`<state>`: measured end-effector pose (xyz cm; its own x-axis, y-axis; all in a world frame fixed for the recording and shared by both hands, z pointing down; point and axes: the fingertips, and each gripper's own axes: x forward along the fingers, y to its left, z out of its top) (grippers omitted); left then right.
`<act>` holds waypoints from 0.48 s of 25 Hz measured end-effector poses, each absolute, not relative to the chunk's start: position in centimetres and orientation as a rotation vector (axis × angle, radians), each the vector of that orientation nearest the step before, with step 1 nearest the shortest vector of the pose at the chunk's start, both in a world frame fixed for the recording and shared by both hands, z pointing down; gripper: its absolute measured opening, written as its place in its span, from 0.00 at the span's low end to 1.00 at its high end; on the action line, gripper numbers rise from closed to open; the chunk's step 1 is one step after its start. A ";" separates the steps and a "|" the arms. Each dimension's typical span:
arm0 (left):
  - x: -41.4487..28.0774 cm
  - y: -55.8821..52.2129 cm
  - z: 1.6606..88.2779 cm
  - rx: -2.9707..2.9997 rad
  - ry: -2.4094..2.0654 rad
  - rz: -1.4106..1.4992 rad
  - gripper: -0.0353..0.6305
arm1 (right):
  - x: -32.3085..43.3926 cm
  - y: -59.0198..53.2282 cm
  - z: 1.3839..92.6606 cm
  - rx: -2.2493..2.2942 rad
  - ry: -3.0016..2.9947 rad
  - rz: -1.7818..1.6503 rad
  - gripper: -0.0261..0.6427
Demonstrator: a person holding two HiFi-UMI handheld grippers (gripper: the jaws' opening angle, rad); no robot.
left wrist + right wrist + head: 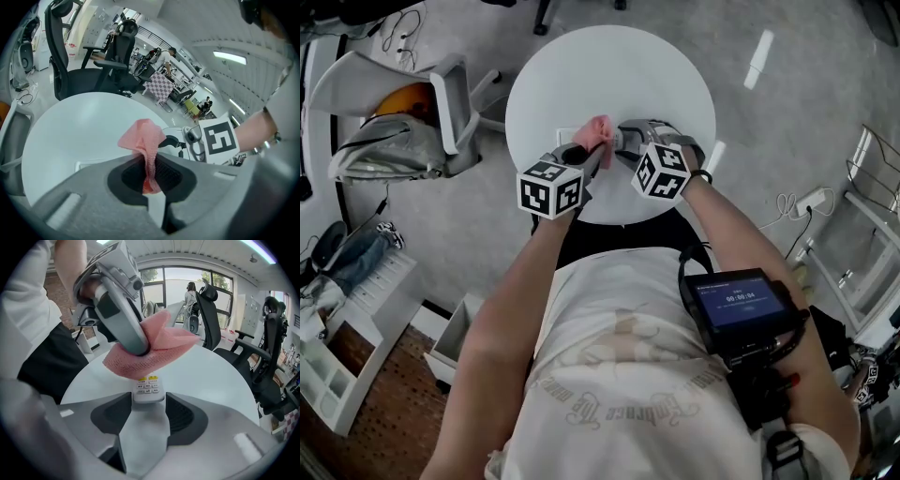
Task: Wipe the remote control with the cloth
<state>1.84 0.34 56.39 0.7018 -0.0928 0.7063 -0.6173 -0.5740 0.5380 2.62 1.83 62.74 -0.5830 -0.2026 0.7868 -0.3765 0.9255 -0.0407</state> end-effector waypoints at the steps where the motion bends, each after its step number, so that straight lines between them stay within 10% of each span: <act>1: 2.0 0.3 56.5 2.079 -0.534 0.816 0.09 | 2.5 1.9 62.7 0.403 -2.213 0.246 0.39; 12: 4.9 1.0 59.5 1.968 -0.464 0.915 0.09 | 2.4 2.3 62.7 0.403 -2.207 0.240 0.34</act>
<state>4.94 1.01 59.53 0.6570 0.0310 0.7533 -0.6260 -0.5344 0.5680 2.38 2.26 62.71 -0.5809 -0.2027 0.7883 -0.3675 0.9295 -0.0318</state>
